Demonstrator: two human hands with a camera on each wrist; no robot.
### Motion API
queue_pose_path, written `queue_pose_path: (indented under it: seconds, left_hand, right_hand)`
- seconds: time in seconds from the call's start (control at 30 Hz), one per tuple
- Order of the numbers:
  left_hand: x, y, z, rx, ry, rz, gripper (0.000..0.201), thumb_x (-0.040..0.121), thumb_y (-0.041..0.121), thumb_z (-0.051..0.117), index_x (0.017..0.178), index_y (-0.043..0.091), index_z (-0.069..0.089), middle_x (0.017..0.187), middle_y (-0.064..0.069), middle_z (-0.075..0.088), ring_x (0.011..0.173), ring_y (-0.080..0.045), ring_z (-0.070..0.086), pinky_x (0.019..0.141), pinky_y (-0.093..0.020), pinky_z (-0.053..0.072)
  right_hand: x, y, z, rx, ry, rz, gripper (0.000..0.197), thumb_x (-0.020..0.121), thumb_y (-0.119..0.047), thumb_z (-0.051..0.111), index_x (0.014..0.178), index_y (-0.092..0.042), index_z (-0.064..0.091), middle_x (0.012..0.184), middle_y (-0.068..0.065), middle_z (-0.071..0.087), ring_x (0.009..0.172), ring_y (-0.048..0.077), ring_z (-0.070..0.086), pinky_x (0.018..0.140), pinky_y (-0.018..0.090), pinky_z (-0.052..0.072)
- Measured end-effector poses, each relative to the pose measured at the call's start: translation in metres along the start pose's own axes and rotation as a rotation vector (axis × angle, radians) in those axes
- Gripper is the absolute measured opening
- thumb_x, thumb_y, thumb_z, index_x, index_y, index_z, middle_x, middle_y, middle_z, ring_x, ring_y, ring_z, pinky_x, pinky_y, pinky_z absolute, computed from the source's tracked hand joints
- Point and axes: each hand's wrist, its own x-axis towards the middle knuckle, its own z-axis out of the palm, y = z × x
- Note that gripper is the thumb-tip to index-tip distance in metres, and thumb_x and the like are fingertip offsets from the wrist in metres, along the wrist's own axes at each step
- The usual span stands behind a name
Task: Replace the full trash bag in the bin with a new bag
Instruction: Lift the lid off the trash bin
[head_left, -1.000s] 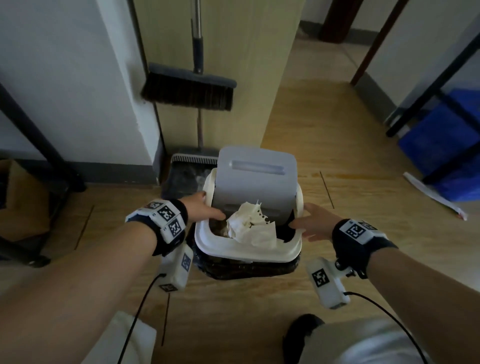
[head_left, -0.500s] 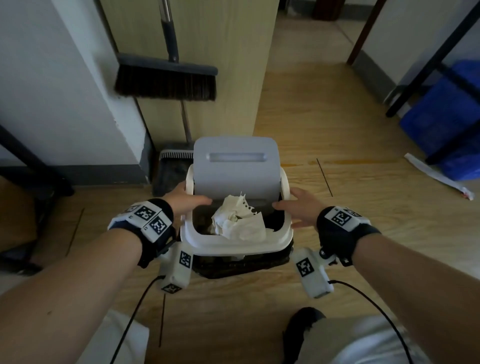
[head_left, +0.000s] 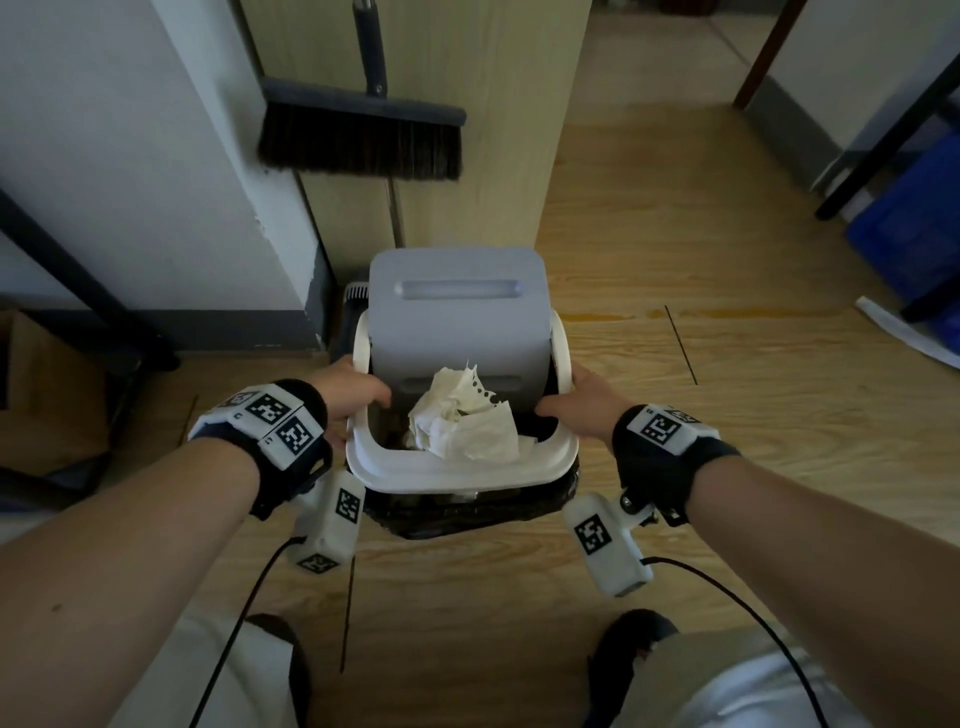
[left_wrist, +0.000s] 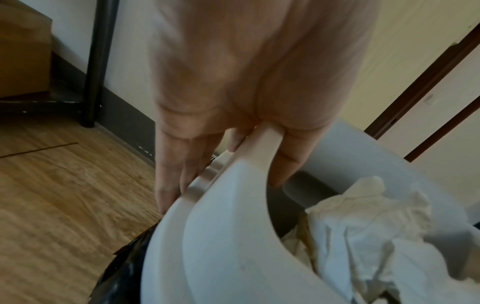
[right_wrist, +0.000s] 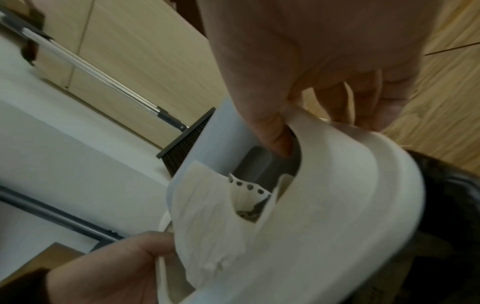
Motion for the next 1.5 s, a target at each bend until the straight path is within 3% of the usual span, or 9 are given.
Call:
queue_pose_path:
  seconds: [0.2,0.53,0.7,0.8,0.93,1.07,1.27,1.4,1.5]
  left_hand:
    - [-0.001,-0.007,-0.008,0.007,-0.026,-0.016,0.054,0.075,0.011,0.059,0.128,0.014,0.048,0.12,-0.017,0.058,0.106,-0.033,0.06,0.088,-0.05,0.054]
    - [-0.009,-0.006,-0.01,-0.092,0.013,0.052,0.068,0.078,-0.003,0.053,0.138,0.023,0.032,0.117,-0.017,0.052,0.097,-0.032,0.055,0.065,-0.04,0.051]
    - [-0.014,-0.007,-0.01,-0.064,0.031,0.032,0.064,0.073,0.001,0.054,0.132,0.018,0.036,0.119,-0.021,0.052,0.102,-0.038,0.057,0.07,-0.045,0.054]
    - [-0.014,-0.008,-0.011,-0.059,0.019,0.049,0.067,0.065,0.005,0.057,0.129,0.018,0.041,0.115,-0.023,0.056,0.099,-0.039,0.06,0.07,-0.046,0.057]
    - [-0.012,-0.009,-0.01,-0.058,0.026,0.075,0.071,0.065,0.006,0.061,0.131,0.02,0.038,0.113,-0.022,0.058,0.097,-0.037,0.062,0.069,-0.045,0.057]
    - [-0.011,-0.011,-0.007,-0.039,0.019,0.064,0.069,0.068,0.007,0.062,0.13,0.021,0.037,0.116,-0.019,0.056,0.102,-0.037,0.059,0.082,-0.053,0.055]
    - [-0.007,-0.013,-0.007,-0.006,-0.002,0.054,0.068,0.072,0.005,0.062,0.132,0.023,0.036,0.119,-0.016,0.054,0.107,-0.035,0.057,0.086,-0.052,0.054]
    - [-0.005,-0.012,-0.006,0.002,-0.03,0.051,0.065,0.071,0.005,0.062,0.131,0.02,0.04,0.116,-0.018,0.058,0.102,-0.034,0.061,0.073,-0.043,0.057]
    - [-0.003,-0.012,-0.005,0.004,-0.034,0.055,0.063,0.073,0.006,0.061,0.132,0.018,0.04,0.115,-0.02,0.058,0.099,-0.035,0.062,0.064,-0.039,0.055]
  right_hand:
    - [-0.002,-0.014,0.002,-0.006,0.012,0.021,0.038,0.08,0.003,0.054,0.118,-0.003,0.056,0.115,0.02,0.064,0.108,0.038,0.06,0.097,0.052,0.048]
    - [-0.008,-0.017,0.004,0.083,0.133,-0.043,0.052,0.077,-0.002,0.058,0.126,-0.01,0.043,0.095,0.006,0.06,0.088,0.024,0.06,0.074,0.036,0.051]
    - [-0.029,-0.038,0.001,0.145,0.295,-0.221,0.08,0.079,-0.023,0.064,0.147,-0.024,0.023,0.143,0.001,0.043,0.125,0.022,0.045,0.093,0.03,0.036]
    - [-0.042,-0.049,0.003,0.047,0.444,-0.459,0.052,0.078,-0.023,0.064,0.128,-0.026,0.049,0.123,-0.004,0.055,0.106,0.009,0.052,0.088,0.027,0.042]
    - [-0.045,-0.054,0.009,0.011,0.092,-0.463,0.009,0.082,-0.019,0.067,0.088,-0.013,0.07,0.071,-0.004,0.065,0.061,0.007,0.058,0.06,0.021,0.05]
    - [-0.037,-0.043,0.019,-0.144,-0.213,-0.342,0.019,0.085,-0.022,0.067,0.099,-0.011,0.073,0.07,-0.008,0.067,0.061,0.004,0.063,0.054,0.013,0.049]
    - [-0.019,-0.027,0.034,-0.415,-0.16,-0.345,0.03,0.076,-0.019,0.075,0.106,-0.017,0.073,0.1,-0.007,0.07,0.093,0.011,0.064,0.084,0.021,0.047]
    - [-0.013,-0.022,0.039,-0.546,-0.01,-0.317,0.014,0.074,-0.023,0.077,0.077,-0.017,0.064,0.081,-0.004,0.062,0.079,0.013,0.058,0.07,0.024,0.045]
    - [-0.011,-0.025,0.039,-0.566,0.023,-0.324,0.011,0.074,-0.018,0.076,0.08,-0.018,0.068,0.083,-0.006,0.061,0.081,0.013,0.058,0.071,0.022,0.045]
